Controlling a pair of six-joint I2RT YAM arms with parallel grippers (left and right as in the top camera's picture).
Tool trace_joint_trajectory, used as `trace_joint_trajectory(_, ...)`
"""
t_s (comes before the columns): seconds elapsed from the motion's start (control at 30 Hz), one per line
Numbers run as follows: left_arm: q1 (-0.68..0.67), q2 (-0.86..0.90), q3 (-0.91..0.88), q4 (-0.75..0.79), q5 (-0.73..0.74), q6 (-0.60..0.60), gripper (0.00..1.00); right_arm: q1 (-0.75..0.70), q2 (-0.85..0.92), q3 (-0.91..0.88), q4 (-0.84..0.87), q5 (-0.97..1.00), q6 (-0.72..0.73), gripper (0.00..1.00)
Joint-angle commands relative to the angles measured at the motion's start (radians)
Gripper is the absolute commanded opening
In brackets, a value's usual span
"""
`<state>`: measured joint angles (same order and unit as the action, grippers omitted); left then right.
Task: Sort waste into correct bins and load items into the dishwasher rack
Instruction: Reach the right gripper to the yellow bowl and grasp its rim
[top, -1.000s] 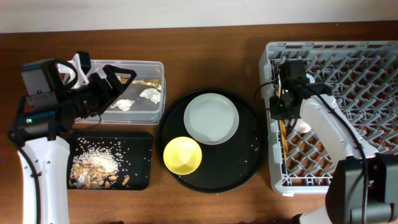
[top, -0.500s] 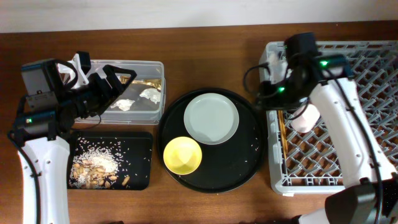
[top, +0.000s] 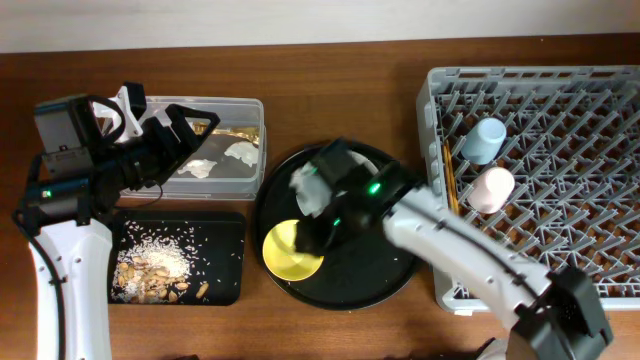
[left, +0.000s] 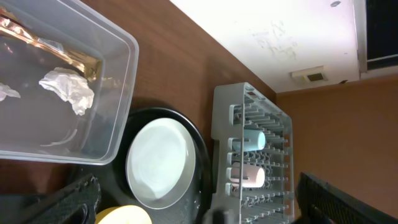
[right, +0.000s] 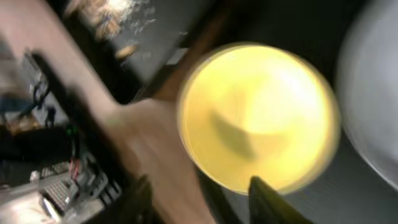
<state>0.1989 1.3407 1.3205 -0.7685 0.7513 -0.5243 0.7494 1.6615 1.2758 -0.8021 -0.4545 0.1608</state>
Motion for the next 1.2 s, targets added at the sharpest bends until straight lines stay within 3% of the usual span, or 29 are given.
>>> trace_joint_trajectory(0.0,0.005,0.0,0.007,0.0,0.007,-0.005,0.99,0.102,0.001,-0.048,0.089,0.084,0.01,0.59)
trace_joint_trajectory(0.07,0.005,0.0,0.007,0.0,0.007,-0.005,0.99,0.161,0.018,-0.062,0.121,0.259,0.062,0.6)
trace_joint_trajectory(0.2,0.005,0.0,0.007,0.0,0.007,-0.005,0.99,0.209,0.063,-0.068,0.172,0.355,0.069,0.6)
trace_joint_trajectory(0.53,0.005,0.0,0.007,0.0,0.007,-0.005,0.99,0.254,0.224,-0.069,0.302,0.354,0.069,0.58)
trace_joint_trajectory(0.9,0.005,0.0,0.007,0.0,0.007,-0.005,0.99,0.254,0.243,-0.069,0.301,0.354,0.069,0.34)
trace_joint_trajectory(1.17,0.005,0.0,0.007,0.0,0.007,-0.005,0.99,0.252,0.216,-0.062,0.301,0.354,0.069,0.33)
